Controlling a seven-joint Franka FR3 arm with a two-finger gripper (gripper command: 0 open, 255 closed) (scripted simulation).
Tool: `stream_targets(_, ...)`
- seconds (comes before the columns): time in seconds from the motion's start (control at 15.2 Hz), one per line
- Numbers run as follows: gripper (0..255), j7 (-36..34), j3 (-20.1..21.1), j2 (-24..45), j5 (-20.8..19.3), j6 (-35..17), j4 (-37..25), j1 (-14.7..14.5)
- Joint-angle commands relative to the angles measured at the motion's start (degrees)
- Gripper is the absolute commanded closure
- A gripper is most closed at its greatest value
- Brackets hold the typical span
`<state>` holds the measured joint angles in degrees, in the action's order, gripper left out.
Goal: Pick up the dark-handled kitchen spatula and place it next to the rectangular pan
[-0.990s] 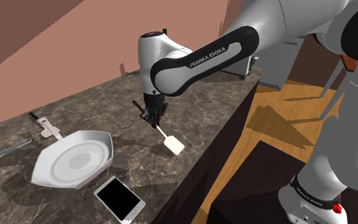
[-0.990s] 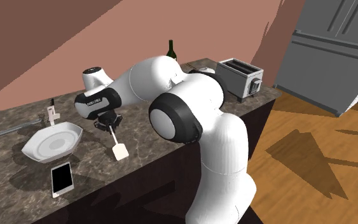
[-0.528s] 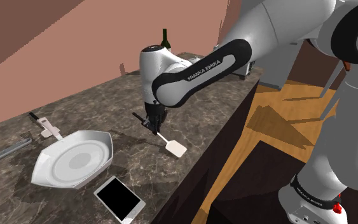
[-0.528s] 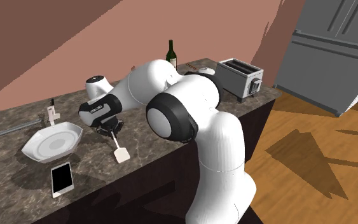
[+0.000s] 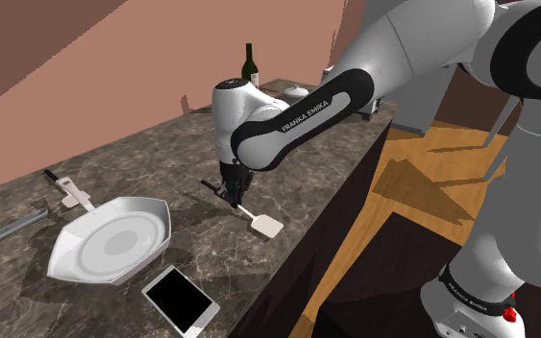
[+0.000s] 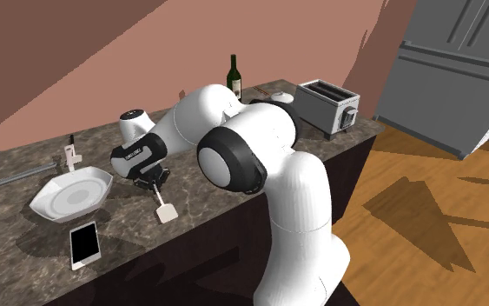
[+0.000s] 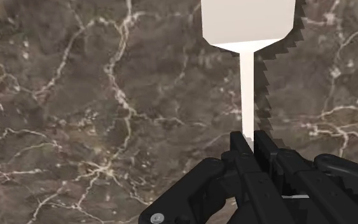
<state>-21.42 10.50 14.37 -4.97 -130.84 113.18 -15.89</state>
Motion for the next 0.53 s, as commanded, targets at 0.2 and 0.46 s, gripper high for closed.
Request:
stream_targets(0.2,0,0.0,0.0,0.0,0.0,0.0,0.0,0.0)
stream_targets(0.46,0,0.0,0.0,0.0,0.0,0.0,0.0,0.0)
